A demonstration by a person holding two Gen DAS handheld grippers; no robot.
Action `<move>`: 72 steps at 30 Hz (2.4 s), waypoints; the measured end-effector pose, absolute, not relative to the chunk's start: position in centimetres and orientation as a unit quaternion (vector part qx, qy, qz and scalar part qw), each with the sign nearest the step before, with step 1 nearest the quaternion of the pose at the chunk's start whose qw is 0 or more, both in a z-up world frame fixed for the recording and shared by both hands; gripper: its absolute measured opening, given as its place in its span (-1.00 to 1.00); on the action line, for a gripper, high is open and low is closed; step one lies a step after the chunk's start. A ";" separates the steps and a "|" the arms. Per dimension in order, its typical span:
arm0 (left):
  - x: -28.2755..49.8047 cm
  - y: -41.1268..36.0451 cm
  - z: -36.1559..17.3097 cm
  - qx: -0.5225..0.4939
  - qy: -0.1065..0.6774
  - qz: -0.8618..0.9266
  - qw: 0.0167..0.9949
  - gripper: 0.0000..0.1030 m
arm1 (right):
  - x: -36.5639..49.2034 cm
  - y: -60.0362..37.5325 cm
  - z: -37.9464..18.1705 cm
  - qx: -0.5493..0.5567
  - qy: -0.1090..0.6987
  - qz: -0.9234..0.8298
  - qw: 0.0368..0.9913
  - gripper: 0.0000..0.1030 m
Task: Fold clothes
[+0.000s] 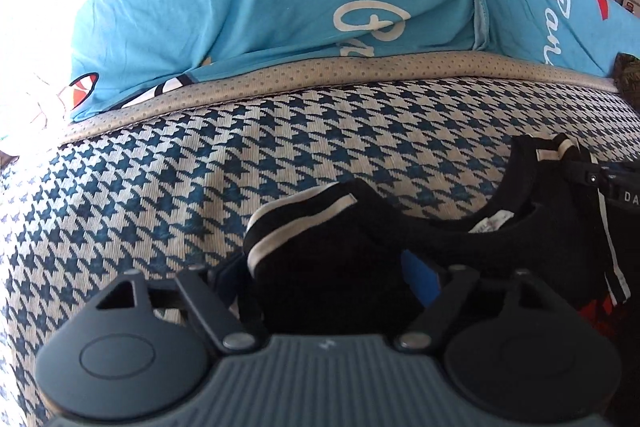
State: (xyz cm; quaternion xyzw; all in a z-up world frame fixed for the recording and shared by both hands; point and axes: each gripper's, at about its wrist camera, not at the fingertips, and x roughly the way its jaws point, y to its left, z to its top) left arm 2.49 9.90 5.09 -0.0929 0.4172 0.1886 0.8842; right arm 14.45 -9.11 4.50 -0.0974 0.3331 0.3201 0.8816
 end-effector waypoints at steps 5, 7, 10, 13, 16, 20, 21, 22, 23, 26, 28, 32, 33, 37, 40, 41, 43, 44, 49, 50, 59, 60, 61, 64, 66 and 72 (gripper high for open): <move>2.4 10.1 5.7 -0.100 0.404 0.192 0.889 -0.66 | 14.0 -8.5 4.7 -0.120 0.317 0.320 0.885 -0.78; 2.6 10.0 5.9 -0.099 0.397 0.197 0.891 -0.77 | 14.0 -8.6 5.0 -0.113 0.309 0.316 0.890 -0.79; 2.9 8.9 6.1 -0.063 0.388 0.209 0.896 -0.78 | 14.1 -8.7 5.5 -0.104 0.300 0.310 0.896 -0.79; 3.2 8.4 6.4 -0.052 0.376 0.213 0.900 -0.80 | 14.3 -8.6 5.9 -0.098 0.294 0.303 0.901 -0.79; 3.5 7.8 7.0 -0.020 0.356 0.233 0.905 -0.83 | 14.3 -8.7 5.9 -0.095 0.284 0.293 0.908 -0.79; 4.1 7.0 8.6 0.010 0.318 0.242 0.917 -0.83 | 14.2 -8.8 6.9 -0.087 0.248 0.282 0.923 -0.79; 4.4 6.9 9.0 0.010 0.309 0.242 0.920 -0.83 | 14.1 -8.8 7.4 -0.086 0.237 0.279 0.927 -0.79; 4.7 6.8 9.3 0.016 0.301 0.244 0.922 -0.83 | 14.1 -8.8 7.8 -0.080 0.228 0.274 0.931 -0.79; 5.2 6.6 9.5 0.027 0.293 0.248 0.923 -0.83 | 14.1 -8.7 8.2 -0.073 0.219 0.269 0.935 -0.79; 6.6 6.1 10.1 0.060 0.269 0.259 0.926 -0.83 | 14.1 -8.6 9.0 -0.050 0.191 0.245 0.949 -0.79; 7.5 5.9 10.2 0.075 0.255 0.271 0.925 -0.82 | 14.2 -8.5 9.4 -0.039 0.173 0.222 0.959 -0.79; 9.8 6.3 8.4 0.078 0.286 0.272 0.915 -0.38 | 15.9 -9.0 8.4 0.000 0.185 0.163 0.969 -0.75; 10.0 6.7 7.9 0.067 0.301 0.276 0.911 -0.19 | 16.6 -9.2 7.6 0.007 0.210 0.156 0.965 -0.71; 9.1 7.6 7.9 0.023 0.302 0.275 0.913 0.46 | 18.3 -10.3 6.4 0.014 0.270 0.119 0.955 -0.55; 8.1 8.2 8.9 0.002 0.289 0.287 0.913 0.64 | 18.7 -12.1 7.2 0.052 0.272 0.115 0.954 -0.39; 7.8 8.5 9.2 -0.009 0.289 0.292 0.912 0.64 | 18.8 -12.6 7.4 0.064 0.275 0.115 0.952 -0.37; 7.0 8.9 9.9 -0.029 0.289 0.296 0.910 0.65 | 19.1 -13.6 7.5 0.078 0.286 0.117 0.948 -0.35; 6.6 9.1 10.3 -0.039 0.288 0.297 0.909 0.70 | 19.1 -13.8 7.6 0.080 0.291 0.117 0.946 -0.35; 4.1 9.3 11.3 -0.085 0.307 0.293 0.902 0.74 | 19.6 -15.8 7.7 0.104 0.312 0.119 0.937 -0.35; 3.4 9.2 11.3 -0.093 0.310 0.291 0.900 0.74 | 19.6 -16.2 7.7 0.111 0.317 0.122 0.934 -0.35; -1.3 6.0 9.6 -0.122 0.362 0.280 0.881 0.87 | 18.6 -16.2 7.4 0.094 0.352 0.187 0.912 -0.35; -1.4 5.6 9.5 -0.117 0.366 0.276 0.881 0.88 | 18.4 -16.0 7.4 0.087 0.349 0.195 0.912 -0.35; -1.4 5.3 9.4 -0.112 0.367 0.273 0.882 0.89 | 18.1 -15.9 7.4 0.080 0.345 0.204 0.913 -0.35; -1.3 5.1 9.3 -0.101 0.369 0.280 0.881 0.94 | 17.7 -15.2 7.6 0.073 0.335 0.226 0.912 -0.35; -1.3 5.2 9.2 -0.105 0.371 0.277 0.880 0.95 | 17.4 -14.5 7.6 0.069 0.328 0.244 0.910 -0.35; -0.5 6.0 8.5 -0.122 0.380 0.276 0.874 0.95 | 16.8 -11.9 7.6 0.046 0.309 0.293 0.904 -0.35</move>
